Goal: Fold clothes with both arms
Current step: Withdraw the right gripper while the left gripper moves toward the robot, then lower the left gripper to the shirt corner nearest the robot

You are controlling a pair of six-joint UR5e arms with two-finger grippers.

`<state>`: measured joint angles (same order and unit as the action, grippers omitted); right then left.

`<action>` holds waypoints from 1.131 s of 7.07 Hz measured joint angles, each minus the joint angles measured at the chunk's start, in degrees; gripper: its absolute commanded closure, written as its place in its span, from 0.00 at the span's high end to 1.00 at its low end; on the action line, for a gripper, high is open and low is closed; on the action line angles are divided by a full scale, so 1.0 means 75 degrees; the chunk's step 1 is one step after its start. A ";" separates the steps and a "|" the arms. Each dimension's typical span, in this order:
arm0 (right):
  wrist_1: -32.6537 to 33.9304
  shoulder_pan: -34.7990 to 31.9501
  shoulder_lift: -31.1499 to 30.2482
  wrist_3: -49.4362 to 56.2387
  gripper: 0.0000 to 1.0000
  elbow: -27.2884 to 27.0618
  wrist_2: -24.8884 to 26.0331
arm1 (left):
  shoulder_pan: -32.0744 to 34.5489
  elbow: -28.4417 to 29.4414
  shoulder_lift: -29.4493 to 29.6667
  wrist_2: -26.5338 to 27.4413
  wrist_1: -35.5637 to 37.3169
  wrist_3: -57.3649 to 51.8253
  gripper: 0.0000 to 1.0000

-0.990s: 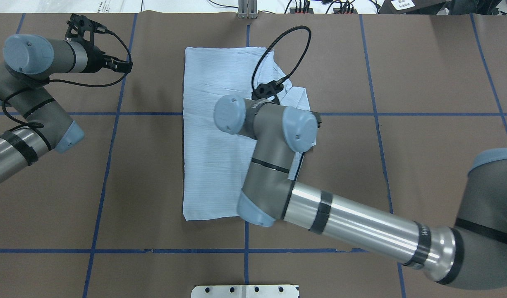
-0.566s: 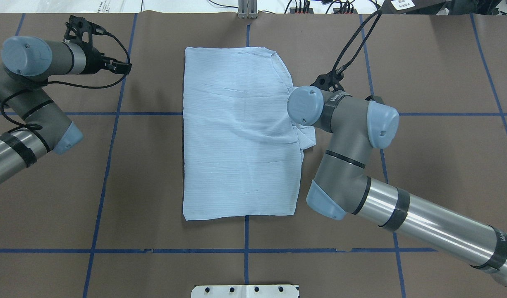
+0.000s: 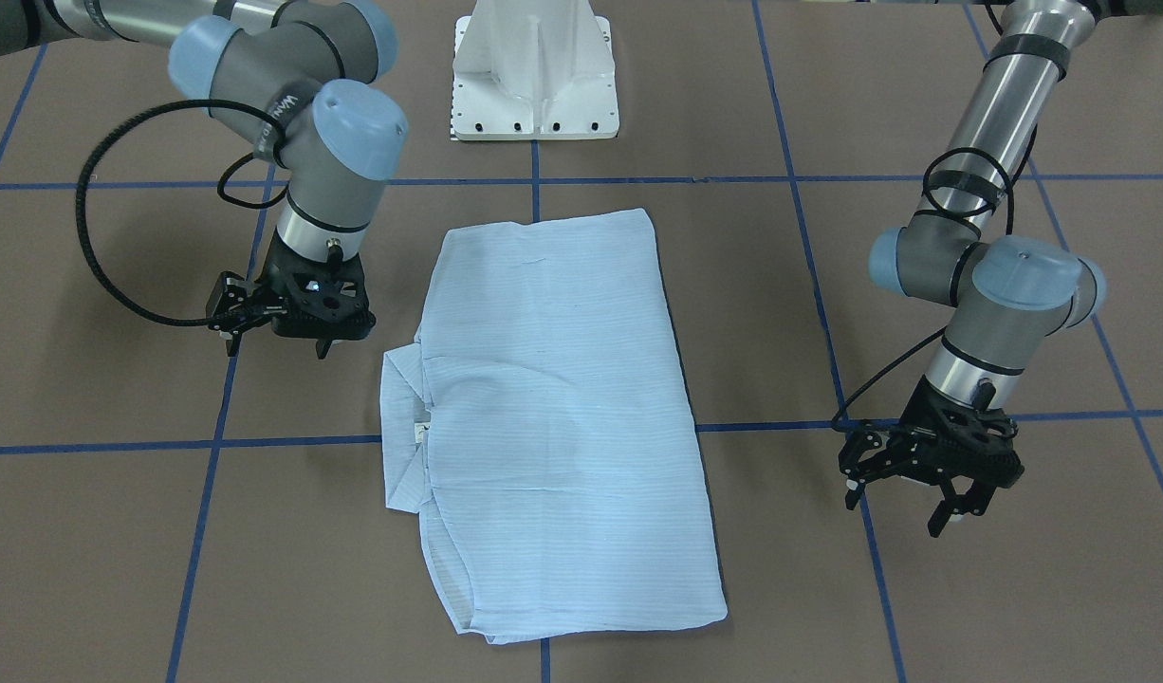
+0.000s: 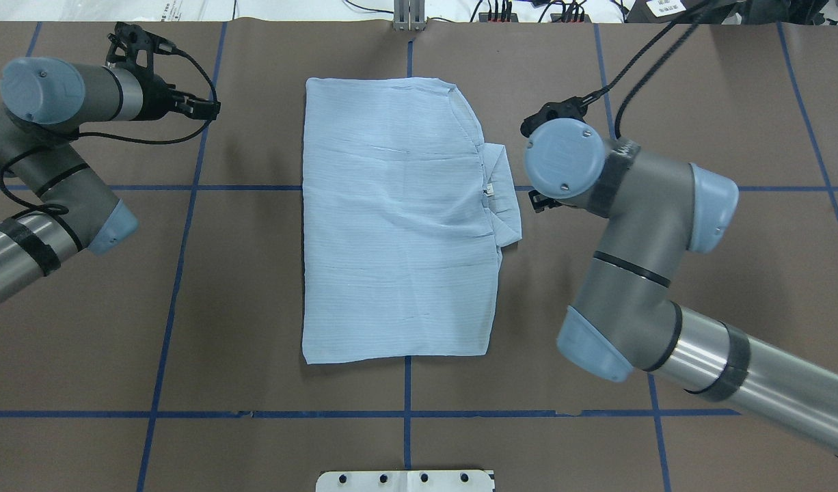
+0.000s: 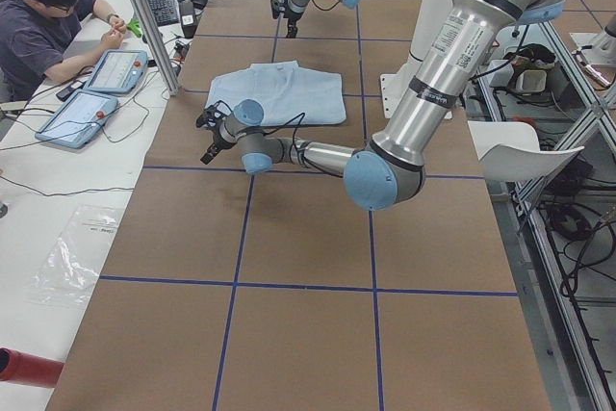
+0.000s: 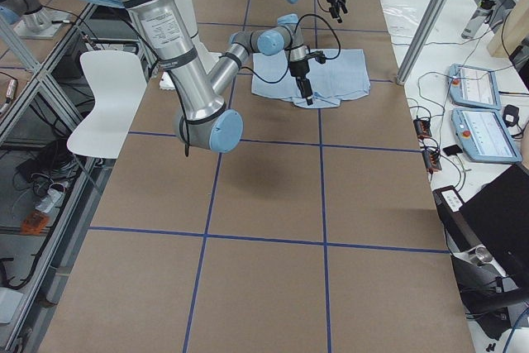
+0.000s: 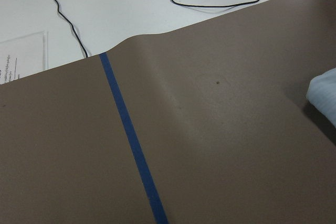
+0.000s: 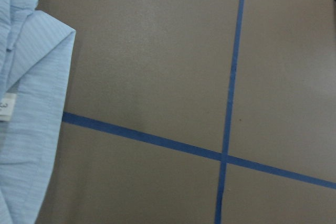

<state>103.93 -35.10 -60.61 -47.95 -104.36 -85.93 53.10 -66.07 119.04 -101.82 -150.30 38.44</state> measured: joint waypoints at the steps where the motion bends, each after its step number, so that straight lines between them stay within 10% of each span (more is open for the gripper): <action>1: -0.1401 0.0001 -0.0724 -0.0408 1.00 -0.0297 -0.0223 | -0.0016 -0.0337 -0.0132 -0.0164 0.0052 0.0356 1.00; 4: -0.5558 0.0152 -0.2585 -0.2189 1.00 -0.0538 -0.0645 | -0.0650 -0.2890 -0.1173 -0.0654 0.1176 0.1430 1.00; 6: -0.6561 0.0262 -0.2985 -0.2882 1.00 -0.0584 -0.0660 | -0.1567 -0.5523 -0.1535 -0.0640 0.4015 0.2381 1.00; 8: -0.6641 0.0291 -0.3010 -0.3052 1.00 -0.0675 -0.0647 | -0.2702 -0.6565 -0.1582 -0.0152 0.5226 0.3628 1.00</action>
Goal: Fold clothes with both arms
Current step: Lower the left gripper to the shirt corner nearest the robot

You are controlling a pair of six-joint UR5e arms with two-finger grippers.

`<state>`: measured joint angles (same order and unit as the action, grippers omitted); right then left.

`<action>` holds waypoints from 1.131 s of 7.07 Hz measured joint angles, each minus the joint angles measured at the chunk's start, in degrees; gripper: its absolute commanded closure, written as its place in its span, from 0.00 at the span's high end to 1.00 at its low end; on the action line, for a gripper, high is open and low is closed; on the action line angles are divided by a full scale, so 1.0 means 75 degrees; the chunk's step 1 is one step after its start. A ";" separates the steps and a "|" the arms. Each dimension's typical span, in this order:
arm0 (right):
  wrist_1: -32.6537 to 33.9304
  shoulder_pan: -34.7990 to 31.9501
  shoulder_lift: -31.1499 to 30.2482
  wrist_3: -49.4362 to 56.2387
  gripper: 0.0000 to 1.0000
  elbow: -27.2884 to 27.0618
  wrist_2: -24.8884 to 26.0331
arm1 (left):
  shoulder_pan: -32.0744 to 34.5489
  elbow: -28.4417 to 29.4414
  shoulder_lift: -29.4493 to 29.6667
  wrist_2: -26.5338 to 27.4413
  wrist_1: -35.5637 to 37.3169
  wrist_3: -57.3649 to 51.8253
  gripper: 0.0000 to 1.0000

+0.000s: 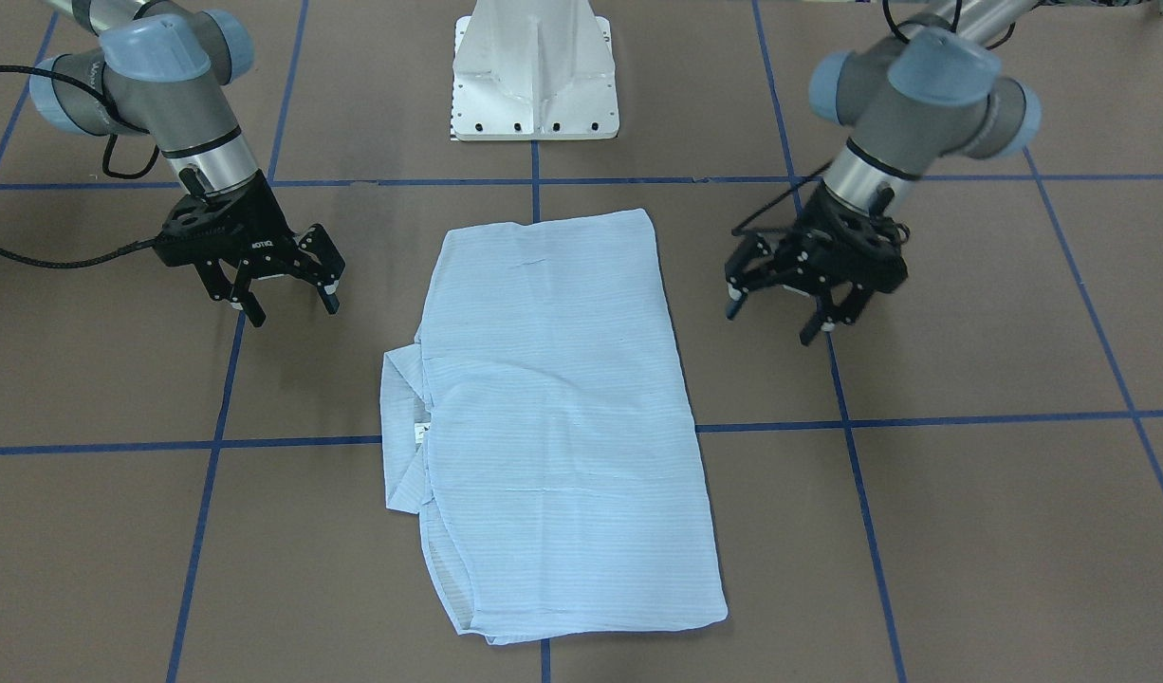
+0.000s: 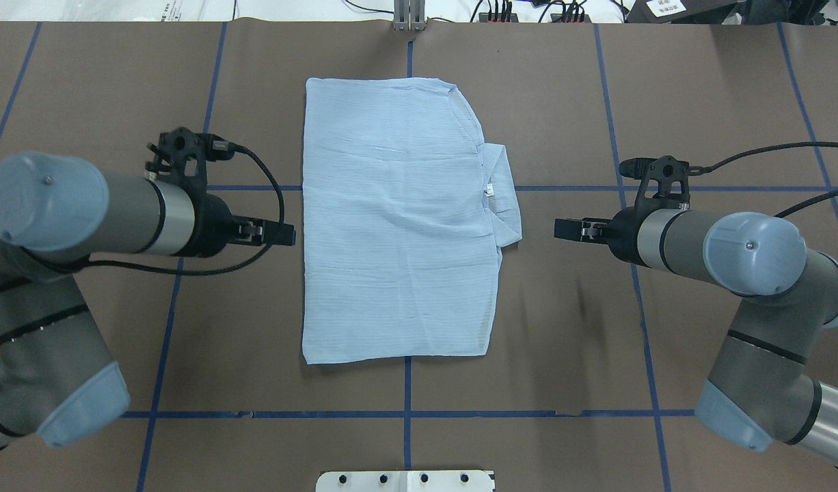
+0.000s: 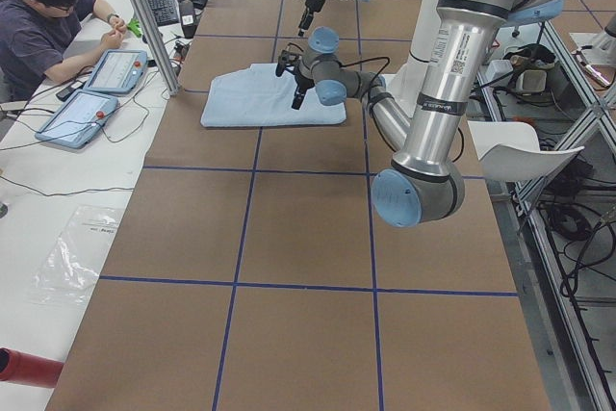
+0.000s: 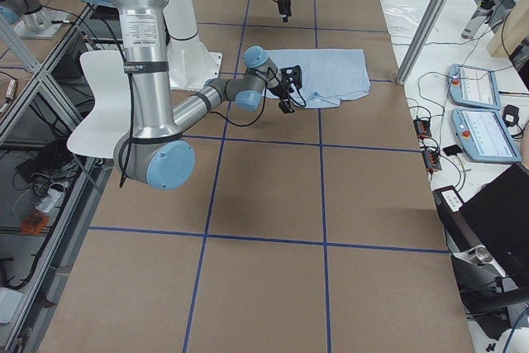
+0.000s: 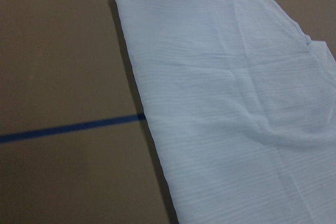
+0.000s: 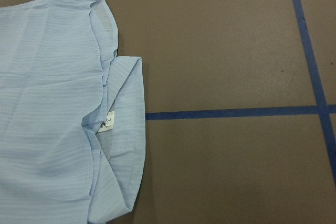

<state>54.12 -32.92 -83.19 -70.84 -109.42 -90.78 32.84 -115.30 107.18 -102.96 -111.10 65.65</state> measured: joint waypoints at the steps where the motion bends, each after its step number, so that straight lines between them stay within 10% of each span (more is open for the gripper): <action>1: 0.0008 0.0004 0.0009 -0.0030 1.00 0.0003 0.0009 | -0.0681 -0.0040 -0.0014 0.0561 0.0179 0.0628 1.00; 5: 0.0003 0.0029 -0.0005 -0.0046 1.00 0.0047 0.0065 | -0.2137 0.0654 0.0090 0.1484 0.0306 0.1907 0.65; 8: 0.0003 0.0053 -0.0006 -0.0047 1.00 0.0065 0.0073 | -0.2339 0.0834 0.0128 0.1571 0.0306 0.1955 0.64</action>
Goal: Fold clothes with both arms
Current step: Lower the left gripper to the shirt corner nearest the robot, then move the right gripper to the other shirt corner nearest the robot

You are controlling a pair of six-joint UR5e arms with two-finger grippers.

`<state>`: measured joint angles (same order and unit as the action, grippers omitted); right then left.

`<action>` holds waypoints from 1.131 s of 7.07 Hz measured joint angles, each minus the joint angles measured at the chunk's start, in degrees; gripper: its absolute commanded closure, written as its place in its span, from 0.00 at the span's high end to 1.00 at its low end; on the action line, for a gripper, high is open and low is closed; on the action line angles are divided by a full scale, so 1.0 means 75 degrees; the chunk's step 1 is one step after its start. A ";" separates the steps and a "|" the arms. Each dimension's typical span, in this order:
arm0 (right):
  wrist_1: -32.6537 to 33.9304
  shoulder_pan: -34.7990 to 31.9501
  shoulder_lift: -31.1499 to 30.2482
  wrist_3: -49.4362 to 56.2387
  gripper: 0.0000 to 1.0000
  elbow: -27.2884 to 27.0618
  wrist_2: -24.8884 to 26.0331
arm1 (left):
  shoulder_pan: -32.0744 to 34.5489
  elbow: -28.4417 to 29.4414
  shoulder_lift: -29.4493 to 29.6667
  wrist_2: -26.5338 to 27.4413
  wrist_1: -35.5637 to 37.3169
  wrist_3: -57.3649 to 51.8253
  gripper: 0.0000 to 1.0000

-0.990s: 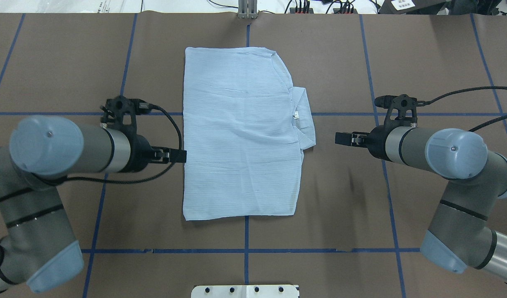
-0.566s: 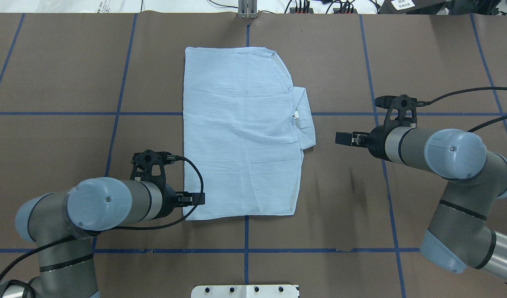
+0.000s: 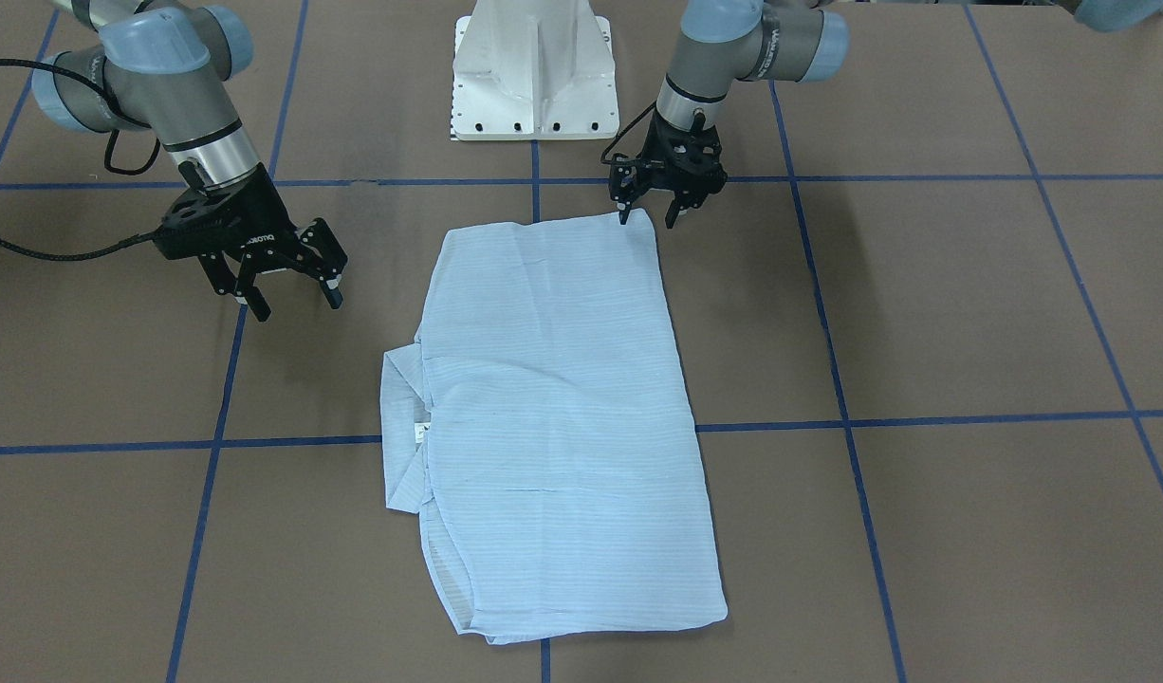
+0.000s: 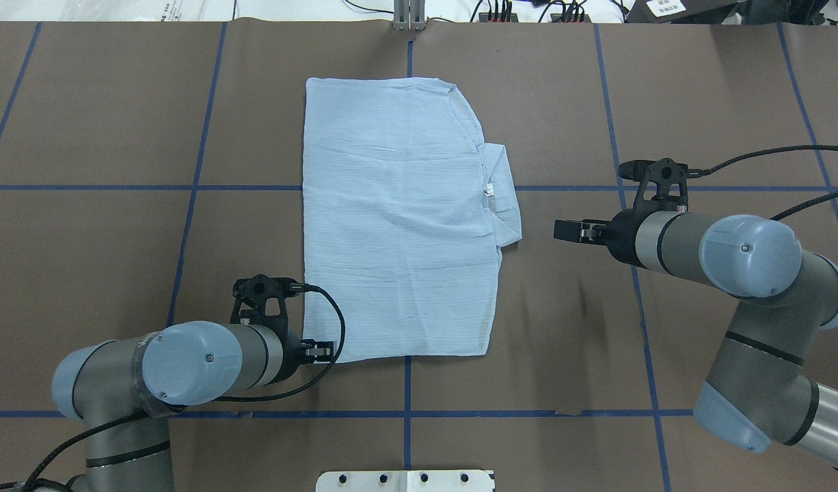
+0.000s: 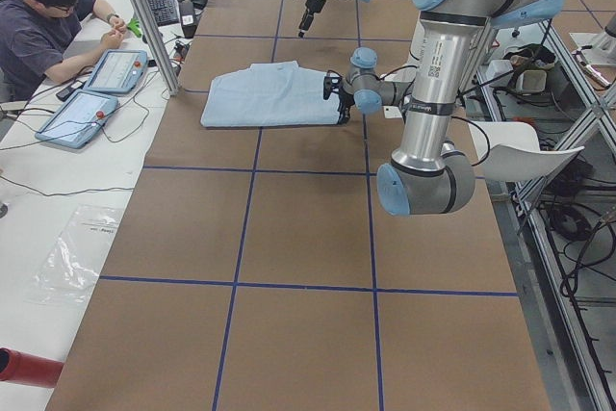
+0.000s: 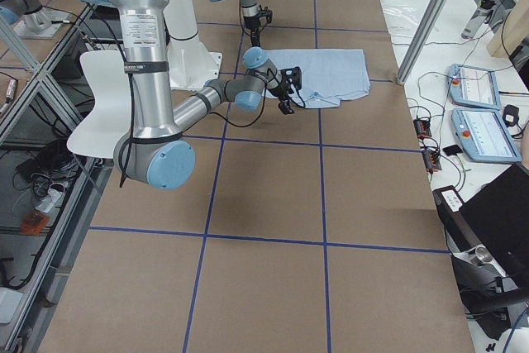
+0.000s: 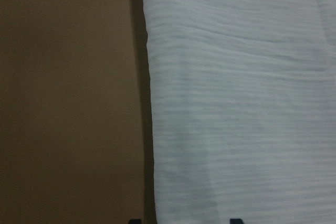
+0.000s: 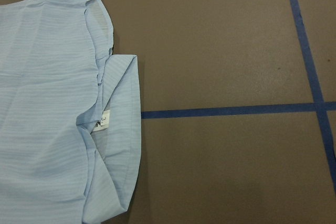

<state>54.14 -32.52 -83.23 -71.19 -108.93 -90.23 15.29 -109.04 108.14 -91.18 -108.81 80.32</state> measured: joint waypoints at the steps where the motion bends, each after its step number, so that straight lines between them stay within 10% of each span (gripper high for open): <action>1: 0.0000 0.0006 0.0000 0.0000 1.00 0.0008 -0.0002 | -0.0024 0.0035 0.0004 0.0003 0.0000 0.0001 0.64; 5: 0.0000 0.0016 0.0000 0.0000 1.00 0.0016 -0.0003 | -0.0046 0.0099 0.0082 0.0005 0.0000 0.0001 0.03; 8: 0.0026 0.0081 0.0021 -0.0166 0.99 -0.0004 0.0038 | -0.0040 0.0102 0.0108 0.0018 0.0000 0.0002 0.00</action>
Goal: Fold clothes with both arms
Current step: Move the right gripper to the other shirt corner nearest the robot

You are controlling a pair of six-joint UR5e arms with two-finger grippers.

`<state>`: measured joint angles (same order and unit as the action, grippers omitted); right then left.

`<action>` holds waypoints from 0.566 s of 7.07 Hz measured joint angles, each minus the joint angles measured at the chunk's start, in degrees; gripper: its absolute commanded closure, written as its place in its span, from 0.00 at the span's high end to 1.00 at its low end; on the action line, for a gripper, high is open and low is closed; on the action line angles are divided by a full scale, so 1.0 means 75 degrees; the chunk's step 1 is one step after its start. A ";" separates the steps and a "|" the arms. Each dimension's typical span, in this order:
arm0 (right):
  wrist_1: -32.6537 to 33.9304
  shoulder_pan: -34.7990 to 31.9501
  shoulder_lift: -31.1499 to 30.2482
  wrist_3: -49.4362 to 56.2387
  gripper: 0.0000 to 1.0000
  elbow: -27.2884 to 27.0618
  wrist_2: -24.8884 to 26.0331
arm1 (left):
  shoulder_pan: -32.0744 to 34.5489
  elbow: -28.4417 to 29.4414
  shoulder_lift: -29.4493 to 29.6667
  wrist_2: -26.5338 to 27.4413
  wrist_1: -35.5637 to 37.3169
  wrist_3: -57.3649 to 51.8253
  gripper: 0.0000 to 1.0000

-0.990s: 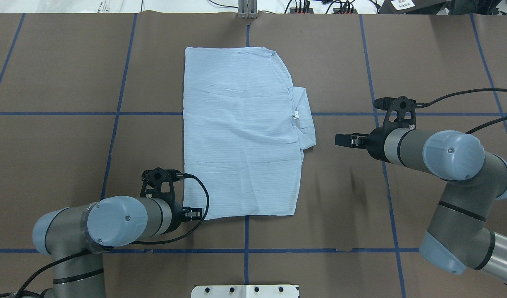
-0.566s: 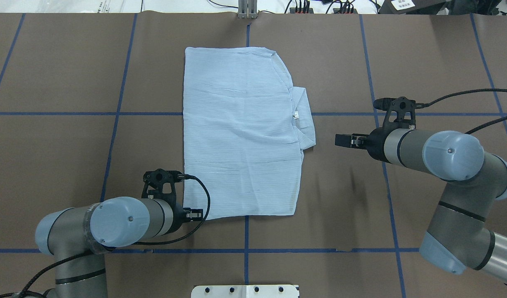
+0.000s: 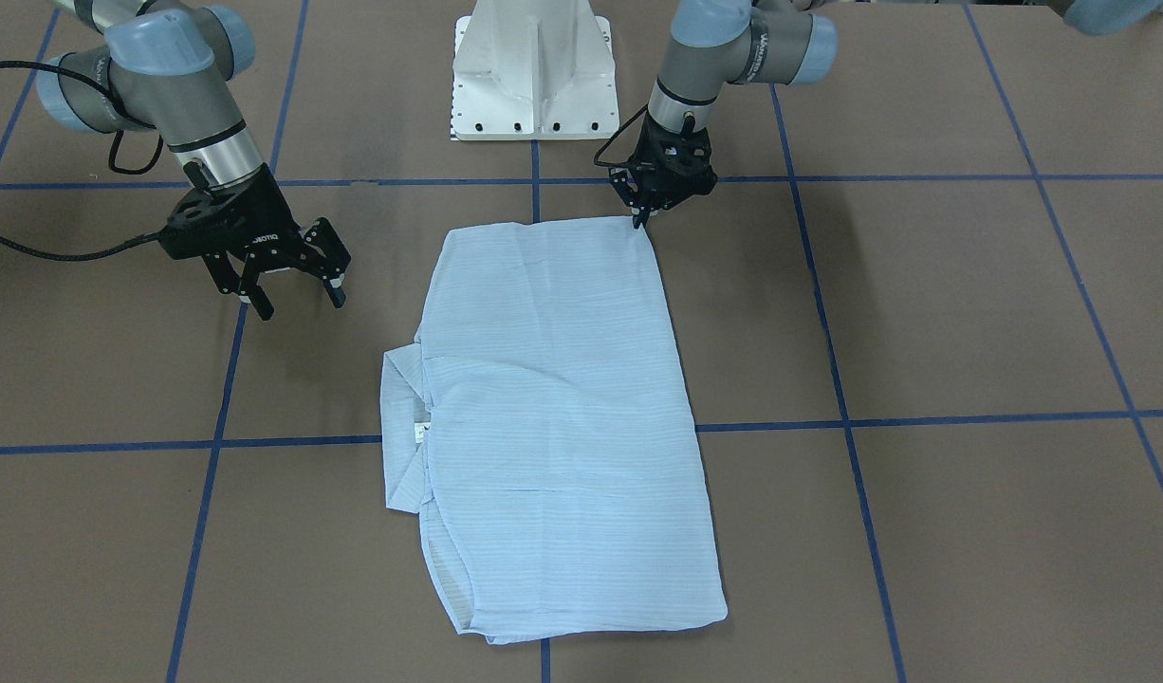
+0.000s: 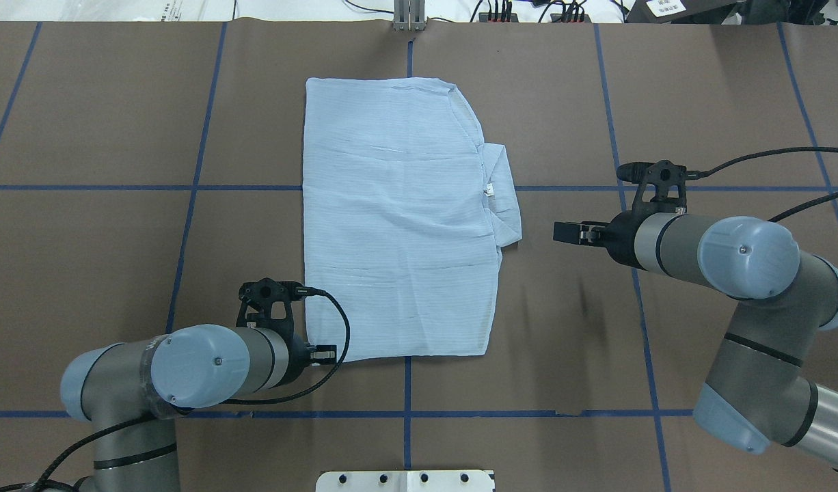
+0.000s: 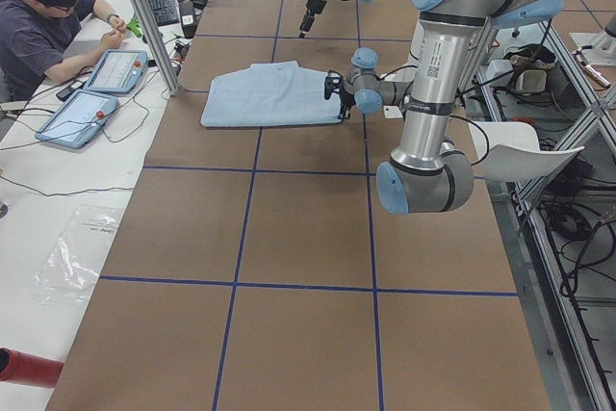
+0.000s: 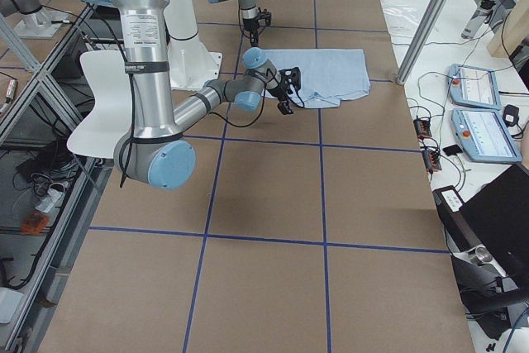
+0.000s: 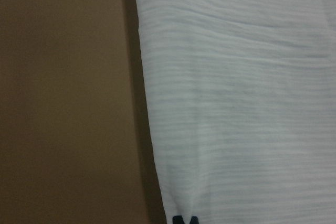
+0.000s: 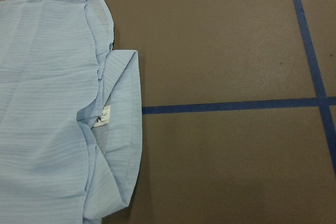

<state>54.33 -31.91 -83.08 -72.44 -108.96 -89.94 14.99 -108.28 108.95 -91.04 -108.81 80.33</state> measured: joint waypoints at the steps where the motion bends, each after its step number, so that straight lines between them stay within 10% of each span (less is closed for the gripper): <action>1: 0.0270 0.0077 0.0113 -0.0482 0.98 -0.0097 0.0040 | 0.0004 0.0000 0.0003 0.0009 0.0000 0.0000 0.00; 4: 0.3377 0.0984 0.1704 -0.3030 0.97 -0.0560 0.0568 | 0.0004 0.0000 0.0013 0.0025 -0.0003 0.0026 0.00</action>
<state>79.66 -24.53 -70.30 -95.16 -113.16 -85.68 15.02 -108.28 109.04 -90.86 -108.83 80.53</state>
